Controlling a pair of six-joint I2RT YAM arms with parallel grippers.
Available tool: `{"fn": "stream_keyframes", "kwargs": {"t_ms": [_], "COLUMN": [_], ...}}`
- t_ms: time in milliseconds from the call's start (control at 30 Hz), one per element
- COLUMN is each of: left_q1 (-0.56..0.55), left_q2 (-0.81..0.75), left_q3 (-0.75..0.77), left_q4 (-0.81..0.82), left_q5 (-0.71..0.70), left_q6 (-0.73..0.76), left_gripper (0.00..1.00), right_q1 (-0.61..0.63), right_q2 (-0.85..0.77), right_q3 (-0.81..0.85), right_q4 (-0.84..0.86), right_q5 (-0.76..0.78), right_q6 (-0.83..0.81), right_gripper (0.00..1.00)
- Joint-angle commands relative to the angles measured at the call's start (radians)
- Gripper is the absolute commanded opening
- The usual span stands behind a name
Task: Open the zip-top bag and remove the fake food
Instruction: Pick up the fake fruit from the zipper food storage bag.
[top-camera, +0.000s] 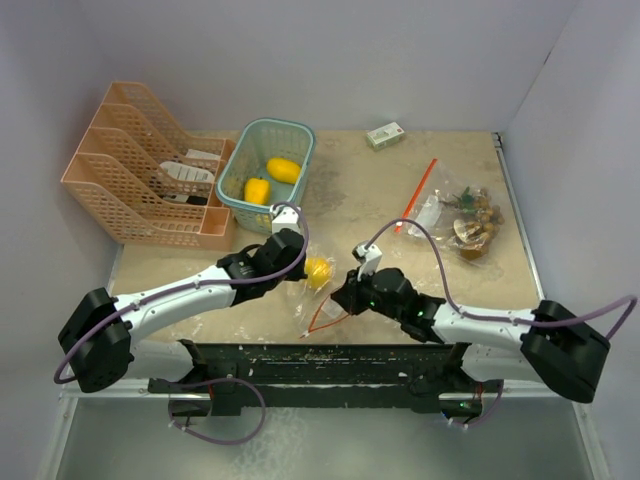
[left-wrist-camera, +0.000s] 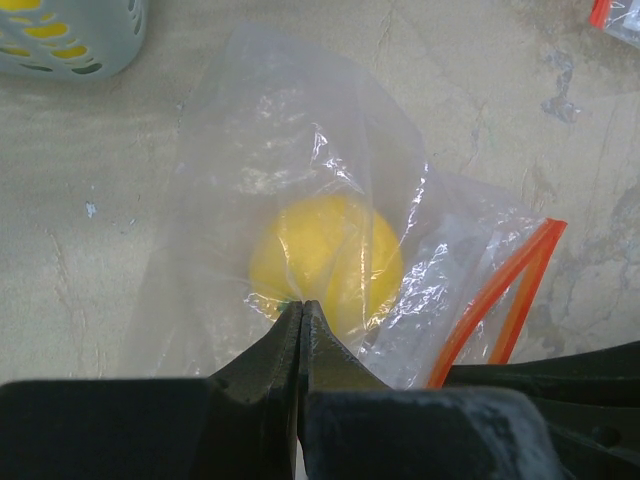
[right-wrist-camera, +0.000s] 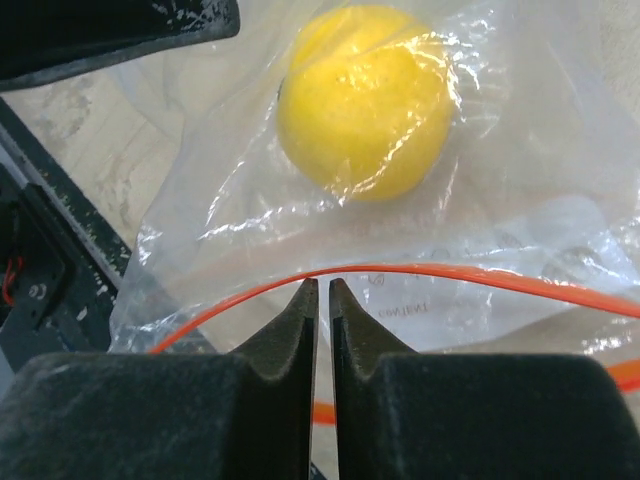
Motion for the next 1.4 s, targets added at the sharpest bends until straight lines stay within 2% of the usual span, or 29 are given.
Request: {"fn": "stream_keyframes", "kwargs": {"t_ms": [0, 233, 433, 800, 867, 967, 1033, 1167, 1367], "left_q1": [0.005, 0.006, 0.009, 0.009, 0.011, 0.015, 0.015, 0.015, 0.015], "left_q2": [-0.030, -0.065, -0.057, -0.069, -0.081, -0.115, -0.129, -0.113, -0.080], "left_q3": [-0.009, -0.035, -0.048, -0.143, -0.156, -0.151, -0.138, -0.074, -0.048], "left_q4": [0.031, 0.012, 0.029, 0.052, 0.033, 0.027, 0.043, 0.029, 0.058], "left_q5": [0.001, -0.027, -0.017, 0.000, -0.011, -0.014, -0.010, -0.004, 0.053], "left_q6": [-0.003, -0.003, -0.005, -0.025, -0.035, -0.036, -0.011, 0.009, -0.002], "left_gripper": [0.00, 0.00, 0.00, 0.00, 0.00, 0.00, 0.00, 0.00, 0.00], "right_q1": [0.005, 0.005, 0.005, 0.005, 0.005, 0.005, 0.005, 0.005, 0.005], "right_q2": [0.111, 0.251, 0.315, 0.456, 0.445, 0.428, 0.432, 0.438, 0.386], "right_q3": [0.079, 0.065, 0.090, 0.235, 0.240, 0.241, 0.252, 0.274, 0.241], "right_q4": [0.050, 0.182, 0.179, 0.196, 0.202, 0.210, 0.203, 0.178, 0.147], "right_q5": [0.023, -0.006, -0.006, 0.012, 0.020, 0.050, 0.059, 0.079, 0.174], "right_q6": [-0.049, -0.043, -0.057, -0.079, -0.079, -0.088, -0.099, -0.115, -0.121], "right_gripper": [0.12, 0.14, 0.17, 0.30, 0.39, 0.63, 0.74, 0.81, 0.82]}}
